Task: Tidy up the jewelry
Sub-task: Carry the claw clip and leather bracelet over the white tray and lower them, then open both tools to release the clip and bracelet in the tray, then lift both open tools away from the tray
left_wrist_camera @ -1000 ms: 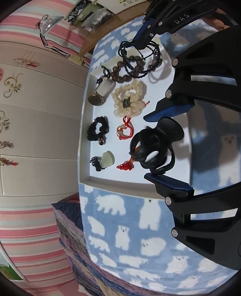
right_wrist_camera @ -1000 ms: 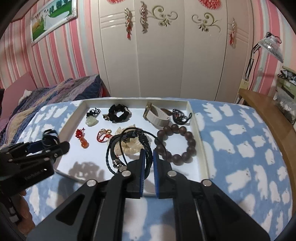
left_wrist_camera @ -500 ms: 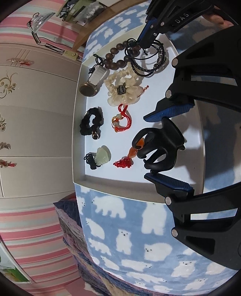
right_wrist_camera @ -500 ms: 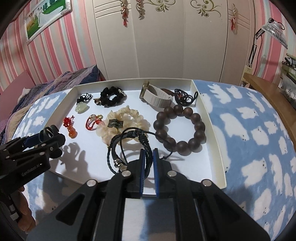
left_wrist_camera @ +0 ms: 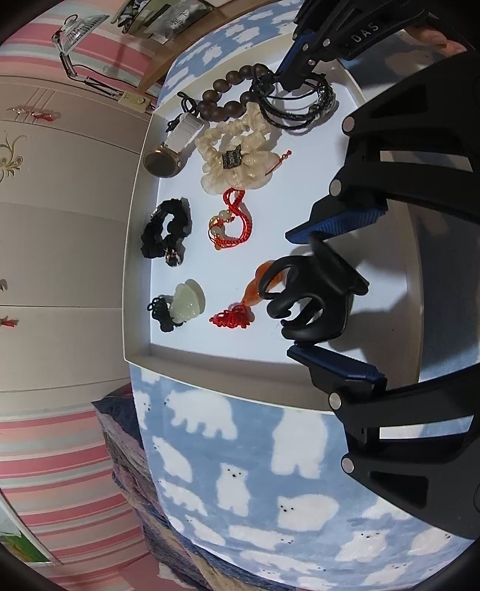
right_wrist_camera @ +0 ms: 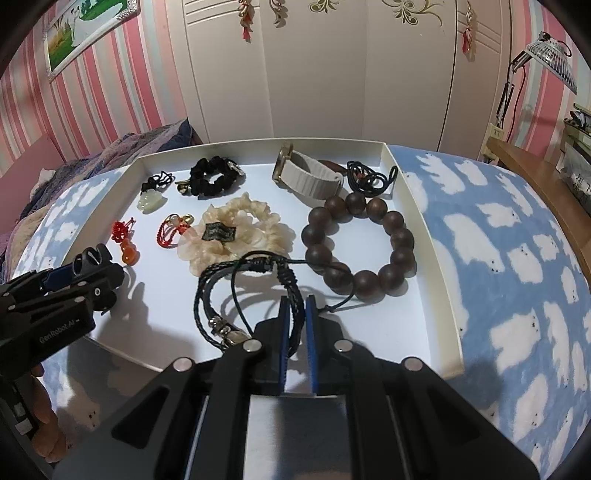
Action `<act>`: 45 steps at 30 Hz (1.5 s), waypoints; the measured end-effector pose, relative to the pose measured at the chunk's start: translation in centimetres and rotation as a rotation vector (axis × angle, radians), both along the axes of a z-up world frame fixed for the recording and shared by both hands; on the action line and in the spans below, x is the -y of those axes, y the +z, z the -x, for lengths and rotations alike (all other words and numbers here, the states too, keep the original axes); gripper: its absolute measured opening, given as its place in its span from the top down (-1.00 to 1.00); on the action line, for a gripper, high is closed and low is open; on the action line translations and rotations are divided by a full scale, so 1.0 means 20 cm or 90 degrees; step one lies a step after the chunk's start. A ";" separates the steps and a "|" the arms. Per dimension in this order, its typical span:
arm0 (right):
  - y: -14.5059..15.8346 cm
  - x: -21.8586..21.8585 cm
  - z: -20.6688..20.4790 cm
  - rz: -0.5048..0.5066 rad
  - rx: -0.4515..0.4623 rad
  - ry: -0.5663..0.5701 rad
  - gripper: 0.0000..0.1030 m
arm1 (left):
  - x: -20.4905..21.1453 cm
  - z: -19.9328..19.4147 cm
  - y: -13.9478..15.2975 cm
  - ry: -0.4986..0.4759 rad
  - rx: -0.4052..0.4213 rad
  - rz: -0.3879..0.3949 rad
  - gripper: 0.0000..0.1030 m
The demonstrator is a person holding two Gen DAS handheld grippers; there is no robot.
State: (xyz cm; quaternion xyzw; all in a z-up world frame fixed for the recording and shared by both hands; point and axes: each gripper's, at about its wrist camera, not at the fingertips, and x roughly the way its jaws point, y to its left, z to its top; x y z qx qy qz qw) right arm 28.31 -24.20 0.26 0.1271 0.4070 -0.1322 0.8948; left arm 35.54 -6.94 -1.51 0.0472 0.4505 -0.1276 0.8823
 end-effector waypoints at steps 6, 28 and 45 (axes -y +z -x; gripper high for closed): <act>-0.03 0.00 -0.02 -0.012 -0.016 0.006 0.84 | 0.01 -0.01 -0.01 0.001 -0.001 -0.007 -0.09; -0.04 0.00 -0.01 -0.014 -0.025 0.002 0.81 | 0.03 0.03 -0.02 -0.001 0.028 -0.039 -0.46; 0.13 0.02 0.08 0.049 0.042 -0.014 -0.51 | -0.06 0.09 0.13 0.013 0.062 -0.004 -0.84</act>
